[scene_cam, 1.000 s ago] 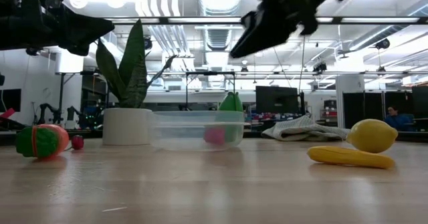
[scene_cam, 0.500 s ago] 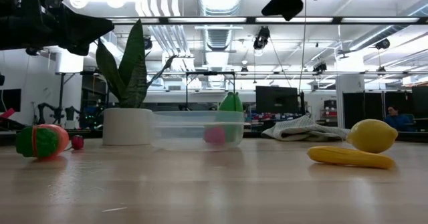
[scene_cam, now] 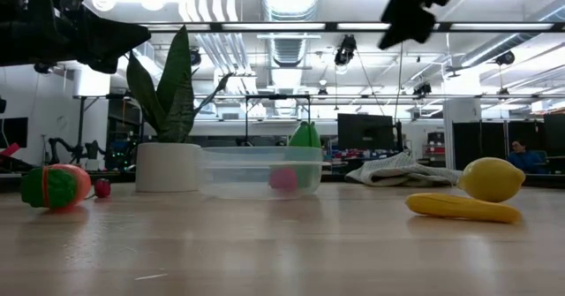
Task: Pick and placing Produce into tupperware
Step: Put the yellow lemon into the container
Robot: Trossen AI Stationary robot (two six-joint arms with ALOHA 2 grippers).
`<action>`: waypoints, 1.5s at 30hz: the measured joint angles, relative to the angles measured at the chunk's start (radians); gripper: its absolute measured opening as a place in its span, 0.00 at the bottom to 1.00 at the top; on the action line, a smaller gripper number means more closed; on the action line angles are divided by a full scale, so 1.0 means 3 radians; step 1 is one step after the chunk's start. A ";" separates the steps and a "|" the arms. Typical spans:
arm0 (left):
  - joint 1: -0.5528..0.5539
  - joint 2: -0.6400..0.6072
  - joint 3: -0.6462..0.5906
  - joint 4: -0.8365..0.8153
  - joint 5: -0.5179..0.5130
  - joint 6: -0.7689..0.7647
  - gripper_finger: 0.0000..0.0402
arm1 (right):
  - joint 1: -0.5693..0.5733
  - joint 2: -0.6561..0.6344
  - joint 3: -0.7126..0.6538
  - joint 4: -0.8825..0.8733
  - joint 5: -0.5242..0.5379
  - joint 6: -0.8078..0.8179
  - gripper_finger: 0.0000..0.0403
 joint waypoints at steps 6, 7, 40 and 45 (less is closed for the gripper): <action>0.0000 -0.0001 0.0001 0.0000 0.0000 0.0001 0.12 | 0.0063 0.0006 0.0087 -0.0452 0.0009 0.0917 0.61; 0.0000 -0.0001 0.0000 0.0000 0.0000 0.0001 0.12 | 0.0083 0.0006 0.0071 -0.0453 0.0007 0.1083 0.61; 0.0000 0.0080 0.0001 -0.0056 0.0025 0.0013 0.12 | 0.0788 0.1860 0.0467 -0.1205 0.0101 0.3046 0.60; 0.0000 0.0080 0.0001 -0.0055 0.0025 0.0013 0.12 | 0.0788 0.1929 0.0479 -0.1399 0.0097 0.3131 0.60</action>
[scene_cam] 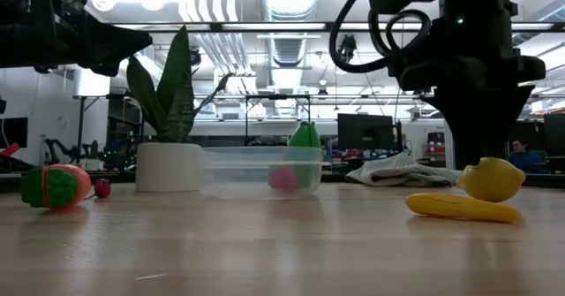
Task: Pick and placing Produce into tupperware
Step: Put the yellow lemon into the container
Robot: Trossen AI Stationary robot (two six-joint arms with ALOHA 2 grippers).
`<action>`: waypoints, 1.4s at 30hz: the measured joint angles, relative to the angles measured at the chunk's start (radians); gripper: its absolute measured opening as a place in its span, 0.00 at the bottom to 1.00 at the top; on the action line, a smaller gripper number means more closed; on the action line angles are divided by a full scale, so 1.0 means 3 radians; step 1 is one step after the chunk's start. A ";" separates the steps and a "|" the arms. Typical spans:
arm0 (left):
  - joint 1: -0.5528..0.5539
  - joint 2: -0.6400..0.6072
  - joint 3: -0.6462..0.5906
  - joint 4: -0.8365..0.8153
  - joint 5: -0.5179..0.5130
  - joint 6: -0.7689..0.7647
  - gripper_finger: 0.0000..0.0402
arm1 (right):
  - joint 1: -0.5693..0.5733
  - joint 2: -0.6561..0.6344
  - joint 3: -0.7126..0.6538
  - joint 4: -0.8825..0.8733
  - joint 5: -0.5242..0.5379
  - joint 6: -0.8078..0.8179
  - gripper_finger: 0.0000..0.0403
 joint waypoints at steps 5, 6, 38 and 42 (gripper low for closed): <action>-0.0001 0.0000 0.0000 0.0000 0.0001 0.0001 0.12 | 0.0000 -0.0001 -0.0002 0.0046 -0.0001 0.0082 0.60; 0.0000 0.0000 0.0000 0.0000 0.0001 0.0001 0.12 | 0.0000 -0.0001 -0.0003 0.0052 -0.0003 0.0082 0.60; -0.0001 0.0000 0.0000 0.0005 0.0001 0.0002 0.12 | 0.0000 0.0214 -0.0271 0.0304 -0.0036 0.0051 0.60; 0.0000 0.0003 -0.0001 0.0004 0.0001 0.0001 0.12 | -0.0001 0.0210 -0.0285 0.0322 -0.0083 0.0053 0.59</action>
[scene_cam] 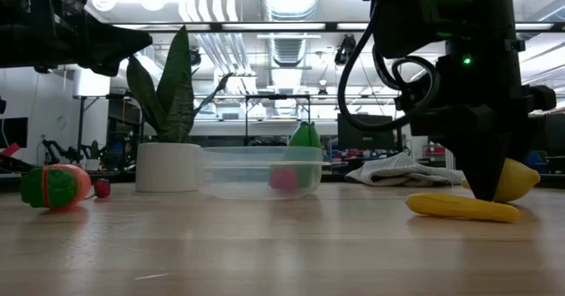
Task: Pick and placing Produce into tupperware
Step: Put the yellow lemon into the container
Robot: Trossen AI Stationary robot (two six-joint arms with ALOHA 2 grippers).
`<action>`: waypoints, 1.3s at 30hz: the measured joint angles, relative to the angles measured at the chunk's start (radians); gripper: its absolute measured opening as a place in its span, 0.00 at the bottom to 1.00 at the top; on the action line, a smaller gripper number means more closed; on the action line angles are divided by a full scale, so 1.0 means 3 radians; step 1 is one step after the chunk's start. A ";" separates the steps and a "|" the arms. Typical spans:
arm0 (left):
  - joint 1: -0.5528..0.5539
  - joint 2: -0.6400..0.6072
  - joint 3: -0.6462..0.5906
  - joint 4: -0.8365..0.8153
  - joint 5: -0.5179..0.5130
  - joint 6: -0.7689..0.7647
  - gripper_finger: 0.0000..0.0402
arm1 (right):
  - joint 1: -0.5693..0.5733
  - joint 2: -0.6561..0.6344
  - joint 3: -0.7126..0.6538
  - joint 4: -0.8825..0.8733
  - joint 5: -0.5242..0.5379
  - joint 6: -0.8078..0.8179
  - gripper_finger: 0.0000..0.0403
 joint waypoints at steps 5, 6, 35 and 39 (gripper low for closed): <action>-0.0001 0.0000 0.0000 0.0000 -0.0001 0.0001 0.12 | 0.0000 0.0000 -0.0004 0.0036 -0.0008 -0.0037 0.54; 0.0000 0.0000 0.0001 -0.0001 -0.0001 0.0001 0.12 | 0.0000 0.0000 -0.0004 0.0039 -0.0008 -0.0051 0.53; 0.0000 0.0001 0.0001 0.0001 -0.0001 0.0000 0.12 | 0.0001 0.0005 0.0222 0.0075 0.0052 -0.0324 0.49; 0.0000 0.0003 0.0000 0.0000 -0.0001 0.0000 0.12 | 0.0001 0.0005 0.0352 0.0071 0.0164 -0.0410 0.49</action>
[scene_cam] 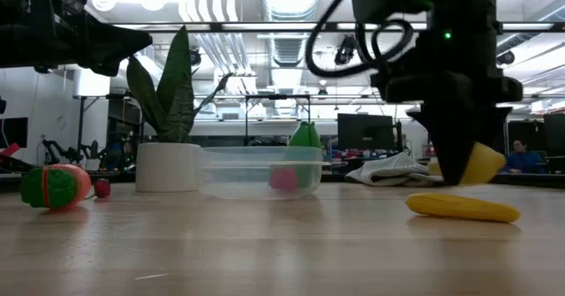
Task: Pick and placing Produce into tupperware
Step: Put the yellow lemon into the container
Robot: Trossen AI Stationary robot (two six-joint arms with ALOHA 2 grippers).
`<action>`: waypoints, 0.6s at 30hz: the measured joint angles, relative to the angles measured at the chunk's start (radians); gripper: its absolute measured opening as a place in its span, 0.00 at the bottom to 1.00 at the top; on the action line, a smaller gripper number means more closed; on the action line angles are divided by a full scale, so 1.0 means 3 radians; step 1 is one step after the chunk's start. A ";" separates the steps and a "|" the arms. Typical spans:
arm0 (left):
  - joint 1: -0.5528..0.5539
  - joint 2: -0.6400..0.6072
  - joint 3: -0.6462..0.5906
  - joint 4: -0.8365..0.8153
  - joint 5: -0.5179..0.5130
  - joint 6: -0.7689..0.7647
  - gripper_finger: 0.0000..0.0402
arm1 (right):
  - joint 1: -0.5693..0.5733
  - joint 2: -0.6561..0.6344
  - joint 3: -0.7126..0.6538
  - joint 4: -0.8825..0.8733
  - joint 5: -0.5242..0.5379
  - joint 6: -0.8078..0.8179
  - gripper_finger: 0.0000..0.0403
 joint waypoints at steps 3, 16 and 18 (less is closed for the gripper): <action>0.0000 -0.0001 0.0001 0.0000 0.0000 0.0000 0.12 | 0.0000 -0.0001 0.0104 0.0000 0.0081 -0.0066 0.49; 0.0000 -0.0001 0.0001 0.0001 0.0000 0.0000 0.12 | -0.0027 -0.0001 0.0706 0.0099 0.0649 -0.0661 0.49; 0.0000 -0.0001 0.0001 0.0001 0.0000 0.0000 0.12 | -0.0049 -0.0001 0.0789 0.0197 0.0710 -0.0807 0.49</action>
